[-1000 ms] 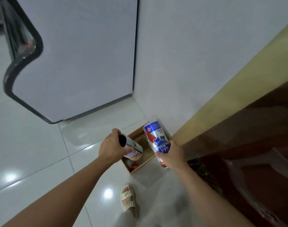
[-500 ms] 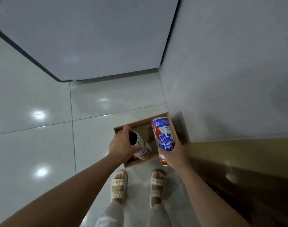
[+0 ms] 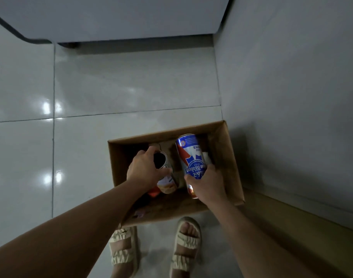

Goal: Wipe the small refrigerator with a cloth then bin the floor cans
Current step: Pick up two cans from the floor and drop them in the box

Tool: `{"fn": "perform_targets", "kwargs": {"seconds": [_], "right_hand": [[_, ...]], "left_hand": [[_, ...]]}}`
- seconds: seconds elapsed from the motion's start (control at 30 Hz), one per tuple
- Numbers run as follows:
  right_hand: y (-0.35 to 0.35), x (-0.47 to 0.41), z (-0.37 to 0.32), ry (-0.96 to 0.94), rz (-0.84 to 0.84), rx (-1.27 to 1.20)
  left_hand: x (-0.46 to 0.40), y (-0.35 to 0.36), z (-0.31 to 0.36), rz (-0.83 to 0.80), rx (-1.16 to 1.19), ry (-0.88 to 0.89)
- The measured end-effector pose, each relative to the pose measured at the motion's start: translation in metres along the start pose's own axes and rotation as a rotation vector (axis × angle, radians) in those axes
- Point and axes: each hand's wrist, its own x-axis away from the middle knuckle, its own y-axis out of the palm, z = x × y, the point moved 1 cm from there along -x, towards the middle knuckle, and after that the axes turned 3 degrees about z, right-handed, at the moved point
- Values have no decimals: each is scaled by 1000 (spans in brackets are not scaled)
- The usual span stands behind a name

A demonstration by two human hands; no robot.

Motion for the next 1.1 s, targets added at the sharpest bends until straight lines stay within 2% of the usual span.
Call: {"fn": "perform_targets", "kwargs": {"seconds": [0.17,0.3,0.47,0.63,0.9,1.1], "right_hand": [[40,-62,22,32,-25,-14],[62,-96,43,82,3,144],[84,-126,61,176,-50,143],[95,-146,69,176,-112,220],[89,-134,68,178,-189,285],[70,-80,38,96,-146,248]], "left_hand": [[-50,61,-26,-49,-70,-26],[-74,96,-41,-117,-103,1],[-91,125,-52,-183,-76,26],[-104,144,-61,-234,-68,12],[-97,136,-61,-254,-91,31],[-55,92,-44,-253,-119,28]]}}
